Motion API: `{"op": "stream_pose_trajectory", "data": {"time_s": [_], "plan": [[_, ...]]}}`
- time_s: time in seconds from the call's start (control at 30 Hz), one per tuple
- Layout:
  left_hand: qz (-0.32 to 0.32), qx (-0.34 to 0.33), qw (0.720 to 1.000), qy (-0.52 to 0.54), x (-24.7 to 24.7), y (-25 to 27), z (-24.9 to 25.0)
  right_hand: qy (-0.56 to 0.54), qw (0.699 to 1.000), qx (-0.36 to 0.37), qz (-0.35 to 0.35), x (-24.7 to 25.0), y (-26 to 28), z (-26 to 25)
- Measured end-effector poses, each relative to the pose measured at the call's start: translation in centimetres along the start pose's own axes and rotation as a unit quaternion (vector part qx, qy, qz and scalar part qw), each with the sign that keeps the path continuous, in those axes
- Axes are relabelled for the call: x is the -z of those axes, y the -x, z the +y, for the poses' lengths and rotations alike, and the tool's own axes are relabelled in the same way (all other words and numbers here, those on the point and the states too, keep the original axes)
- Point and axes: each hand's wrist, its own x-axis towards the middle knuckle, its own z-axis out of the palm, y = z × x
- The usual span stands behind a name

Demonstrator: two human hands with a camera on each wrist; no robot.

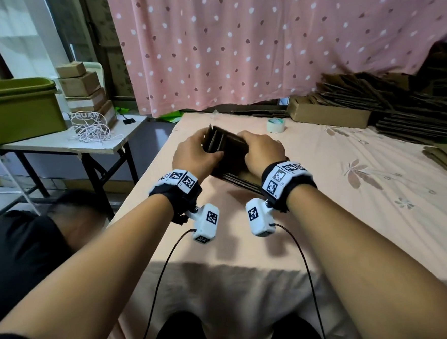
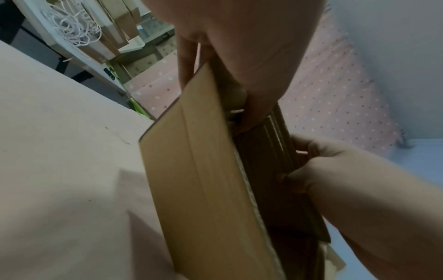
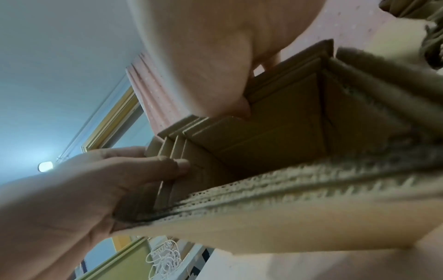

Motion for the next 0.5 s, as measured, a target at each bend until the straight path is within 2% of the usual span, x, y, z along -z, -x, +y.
{"op": "stream_pose_trajectory", "data": {"time_s": [0.07, 0.13, 0.2, 0.27, 0.37, 0.43, 0.5], "plan": [[-0.023, 0.017, 1.000, -0.009, -0.2, 0.1, -0.5, 0.034, 0.999, 0.005, 0.027, -0.6, 0.2, 0.1], [-0.025, 0.052, 0.998, -0.005, -0.6, 0.1, -1.4, 0.030, 0.994, -0.022, 0.103, -1.4, 0.6, 0.7], [-0.010, 0.068, 0.998, -0.004, -0.9, 0.0, -2.1, -0.011, 0.982, -0.082, 0.169, -1.8, 1.0, 1.8], [-0.003, 0.070, 0.997, 0.010, -1.1, -0.1, -2.2, -0.058, 0.965, -0.161, 0.200, -1.8, 1.2, 3.1], [-0.002, 0.086, 0.995, 0.058, -1.4, -0.1, -2.0, -0.214, 0.926, -0.268, 0.158, -1.2, 1.3, 4.9], [-0.009, 0.110, 0.990, 0.088, -1.9, 0.2, -2.0, -0.308, 0.899, -0.291, 0.108, -0.6, 1.3, 5.9], [-0.026, 0.129, 0.986, 0.106, -2.5, 0.4, -2.1, -0.380, 0.864, -0.310, 0.115, -0.2, 1.2, 7.4]]}}
